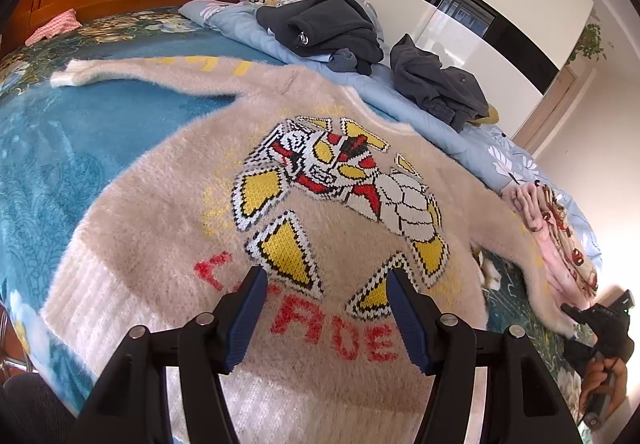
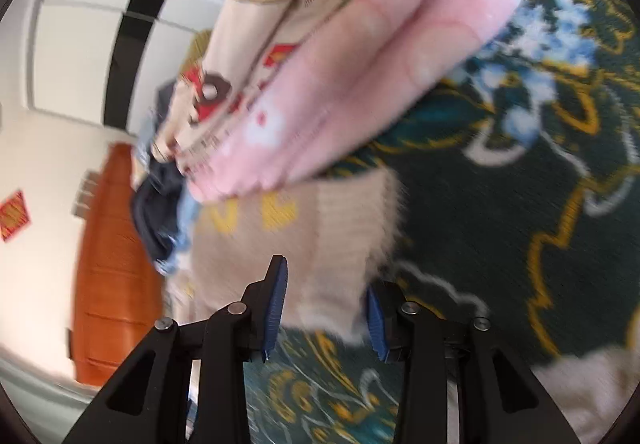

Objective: Fold clothes
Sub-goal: 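Lift the sweater hem with the right tool and fold it toward the collar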

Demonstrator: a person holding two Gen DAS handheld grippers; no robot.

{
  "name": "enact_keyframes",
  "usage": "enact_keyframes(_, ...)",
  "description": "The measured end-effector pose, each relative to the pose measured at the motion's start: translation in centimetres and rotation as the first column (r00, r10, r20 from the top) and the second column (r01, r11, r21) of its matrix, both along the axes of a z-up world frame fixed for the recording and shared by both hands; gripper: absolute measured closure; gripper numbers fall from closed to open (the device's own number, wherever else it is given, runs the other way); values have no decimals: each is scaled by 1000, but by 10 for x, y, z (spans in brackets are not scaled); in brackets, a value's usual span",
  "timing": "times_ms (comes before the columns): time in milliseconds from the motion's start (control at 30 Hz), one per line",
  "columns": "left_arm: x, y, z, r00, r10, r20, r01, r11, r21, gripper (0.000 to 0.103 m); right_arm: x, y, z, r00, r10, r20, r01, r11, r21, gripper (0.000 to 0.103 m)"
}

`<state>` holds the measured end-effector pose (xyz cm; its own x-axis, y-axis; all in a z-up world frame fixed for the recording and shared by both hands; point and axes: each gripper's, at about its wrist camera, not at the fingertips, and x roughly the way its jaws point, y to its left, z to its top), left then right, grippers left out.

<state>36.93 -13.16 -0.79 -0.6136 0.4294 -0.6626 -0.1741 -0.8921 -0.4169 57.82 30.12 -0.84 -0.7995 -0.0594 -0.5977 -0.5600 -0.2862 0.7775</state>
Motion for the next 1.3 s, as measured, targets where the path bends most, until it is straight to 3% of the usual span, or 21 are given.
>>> enact_keyframes(33,0,0,0,1000,2,1,-2,1000,2,37,-2,1,0,1000,-13,-6,13,1000,-6,71)
enact_keyframes(67,0,-1,0,1000,4,2,-4,1000,4,37,-5,0,1,1000,-13,15,13,1000,-1,86)
enact_keyframes(100,0,-1,-1,1000,3,5,-3,1000,6,37,-9,-1,4,999,-11,36,11,1000,5,93)
enact_keyframes(200,-2,-2,-1,1000,-4,10,4,1000,10,37,-22,-10,32,999,21,32,-23,998,62,93)
enact_keyframes(300,-3,-4,1,1000,-10,10,10,1000,18,37,-41,-22,75,995,90,-51,-83,988,134,93)
enact_keyframes(467,-6,-19,9,1000,17,-17,-17,999,32,37,-112,-69,166,930,330,-160,-267,908,322,93)
enact_keyframes(600,-11,-40,10,998,56,-17,-55,998,35,36,-191,-114,192,878,444,-179,-365,863,351,94)
enact_keyframes(867,-39,-90,14,990,144,-2,-144,986,87,36,-347,-221,164,756,648,-91,-588,734,340,94)
enact_keyframes(1033,-66,-128,7,974,222,44,-226,966,128,36,-398,-291,109,689,721,70,-696,632,341,94)
enact_keyframes(1167,-84,-157,-2,954,290,82,-299,944,137,36,-432,-316,53,660,726,194,-745,599,294,94)
enact_keyframes(1300,-99,-180,-6,935,339,107,-352,926,134,36,-445,-328,20,650,707,278,-760,595,261,91)
